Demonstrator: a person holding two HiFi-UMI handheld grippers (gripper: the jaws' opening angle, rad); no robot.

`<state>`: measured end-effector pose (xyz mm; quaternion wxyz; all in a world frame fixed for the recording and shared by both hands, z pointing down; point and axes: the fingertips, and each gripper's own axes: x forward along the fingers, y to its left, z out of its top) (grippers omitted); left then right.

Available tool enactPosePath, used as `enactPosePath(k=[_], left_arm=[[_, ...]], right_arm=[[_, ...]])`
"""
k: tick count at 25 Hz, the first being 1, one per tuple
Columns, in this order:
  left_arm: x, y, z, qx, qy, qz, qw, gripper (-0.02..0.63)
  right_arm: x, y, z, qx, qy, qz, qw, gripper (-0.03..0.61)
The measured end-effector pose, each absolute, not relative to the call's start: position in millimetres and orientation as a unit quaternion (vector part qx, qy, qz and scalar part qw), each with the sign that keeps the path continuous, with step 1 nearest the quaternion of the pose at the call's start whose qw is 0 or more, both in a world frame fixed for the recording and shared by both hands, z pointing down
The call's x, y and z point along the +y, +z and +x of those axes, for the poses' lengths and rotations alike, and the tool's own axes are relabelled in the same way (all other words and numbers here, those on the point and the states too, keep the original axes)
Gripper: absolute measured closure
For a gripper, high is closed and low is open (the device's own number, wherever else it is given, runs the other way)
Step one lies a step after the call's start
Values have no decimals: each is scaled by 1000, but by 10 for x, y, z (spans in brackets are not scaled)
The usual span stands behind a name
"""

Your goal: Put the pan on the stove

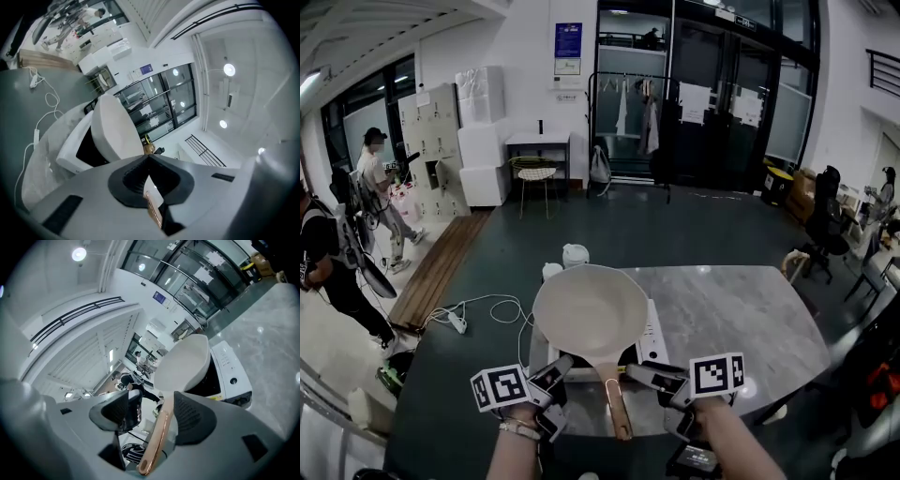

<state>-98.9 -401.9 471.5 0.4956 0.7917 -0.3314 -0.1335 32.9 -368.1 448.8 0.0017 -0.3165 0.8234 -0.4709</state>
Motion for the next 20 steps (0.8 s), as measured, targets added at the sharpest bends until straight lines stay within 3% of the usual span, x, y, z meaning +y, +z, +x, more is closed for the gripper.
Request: enactPosePath(k=[4,6,9,13,17,20], left_arm=[[-4119,4330,-1123,-360,-113,845,378,603],[-4198,4163,-1236,-396,-89,862,304,603],[-4307,3813,-1439,-445,-83,870,195,603],[-4248,3276,-1604,-474,-116,870,76,603],[-4225,3151,-1683,-500,-95,860,19,603],[-4202,3116,-1767,-528,-71,846,-21,603]], right_arm=[[-3871,4132,426,849,-407,-336,36,281],[-3938,4024,476,865,-361,-347,18,297],[-4024,3893,579,882,-271,-386,-30,423],[-3989,3514,679,895,-141,-424,-3,499],[-3953,3455,753,884,7,-462,-70,514],[-3964,3429,936,851,46,-515,-95,521]])
